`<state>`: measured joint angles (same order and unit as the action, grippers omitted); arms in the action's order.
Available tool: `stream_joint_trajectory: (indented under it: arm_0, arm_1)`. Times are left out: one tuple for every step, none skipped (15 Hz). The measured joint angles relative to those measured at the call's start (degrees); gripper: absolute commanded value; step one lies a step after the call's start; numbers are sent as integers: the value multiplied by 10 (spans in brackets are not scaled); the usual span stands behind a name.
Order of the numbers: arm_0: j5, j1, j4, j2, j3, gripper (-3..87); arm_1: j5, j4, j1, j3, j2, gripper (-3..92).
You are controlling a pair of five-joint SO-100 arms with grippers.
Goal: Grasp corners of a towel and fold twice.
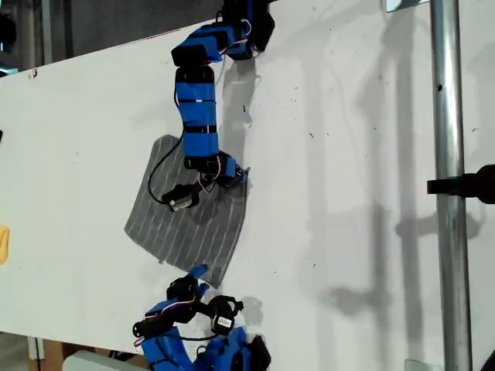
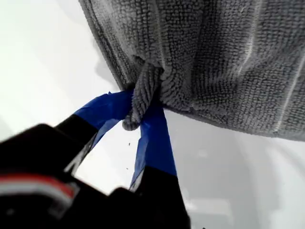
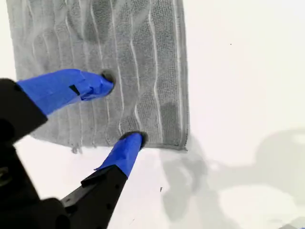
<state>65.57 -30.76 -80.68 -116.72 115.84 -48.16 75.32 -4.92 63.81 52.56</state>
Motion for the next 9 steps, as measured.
stream_joint_trajectory:
  arm_0:
    - [-17, -14, 13, 27, 4, 243]
    - [-27, -31, 40, 43, 23, 244]
    - [-42, -51, 68, 63, 51, 242]
    - [-44, -69, 102, 83, 80, 235]
    - [-42, -79, 137, 105, 106, 233]
    - [-35, -78, 165, 138, 116, 225]
    - [-28, -77, 186, 171, 117, 170]
    - [-21, -78, 186, 215, 109, 100]
    - [-9, -76, 188, 240, 87, -27]
  arm_1:
    - [0, 2, 2, 0, 3, -3]
    - [0, 7, 4, 3, 7, -3]
    - [0, 8, 6, 9, 17, -3]
    - [0, 8, 8, 13, 29, -3]
    - [0, 8, 10, 18, 40, -3]
    - [0, 8, 11, 25, 50, -3]
    - [-1, 8, 12, 31, 61, -3]
    - [-2, 8, 12, 33, 67, -3]
    - [-2, 8, 12, 33, 68, -3]
